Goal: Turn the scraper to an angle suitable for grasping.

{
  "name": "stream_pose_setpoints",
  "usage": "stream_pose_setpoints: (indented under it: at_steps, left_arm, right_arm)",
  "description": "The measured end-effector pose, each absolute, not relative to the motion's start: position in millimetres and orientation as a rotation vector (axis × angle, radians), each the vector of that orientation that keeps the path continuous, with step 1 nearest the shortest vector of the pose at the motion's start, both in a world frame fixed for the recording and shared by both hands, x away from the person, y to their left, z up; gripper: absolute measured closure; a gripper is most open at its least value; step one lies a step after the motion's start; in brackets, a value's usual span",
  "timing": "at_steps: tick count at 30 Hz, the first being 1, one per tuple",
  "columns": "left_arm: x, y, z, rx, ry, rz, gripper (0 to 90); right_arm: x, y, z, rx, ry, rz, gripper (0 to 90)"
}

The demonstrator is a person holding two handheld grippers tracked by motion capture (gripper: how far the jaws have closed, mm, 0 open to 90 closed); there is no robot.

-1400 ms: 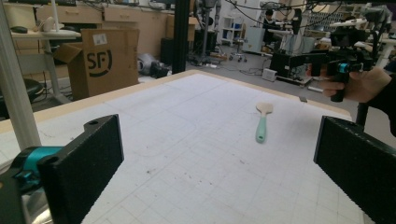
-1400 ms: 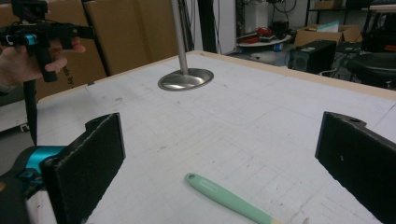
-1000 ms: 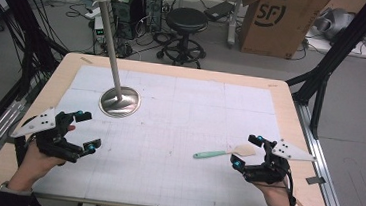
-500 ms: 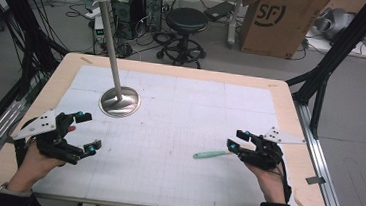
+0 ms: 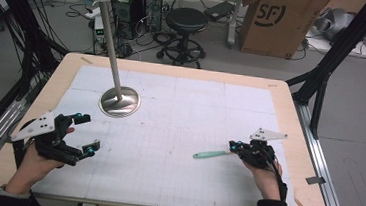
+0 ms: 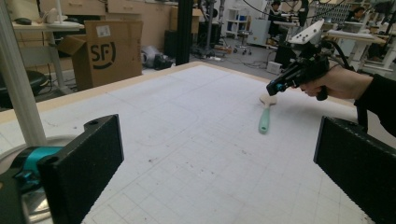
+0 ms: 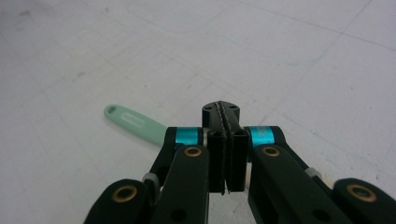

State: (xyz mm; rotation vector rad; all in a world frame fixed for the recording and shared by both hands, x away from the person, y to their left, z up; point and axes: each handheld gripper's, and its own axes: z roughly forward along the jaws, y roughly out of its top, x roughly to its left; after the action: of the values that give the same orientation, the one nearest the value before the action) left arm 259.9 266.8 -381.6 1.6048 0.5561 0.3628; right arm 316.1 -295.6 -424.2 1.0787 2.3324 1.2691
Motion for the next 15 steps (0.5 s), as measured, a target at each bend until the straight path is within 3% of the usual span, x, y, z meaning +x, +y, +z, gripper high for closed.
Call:
stream_pose_setpoints:
  at_steps: [15]
  left_arm:
    - [257, 268, -385, 1.608, 0.551, 0.378, 2.1]
  right_arm:
    - [337, -299, -437, 1.18, 2.382, 1.206, 89.6]
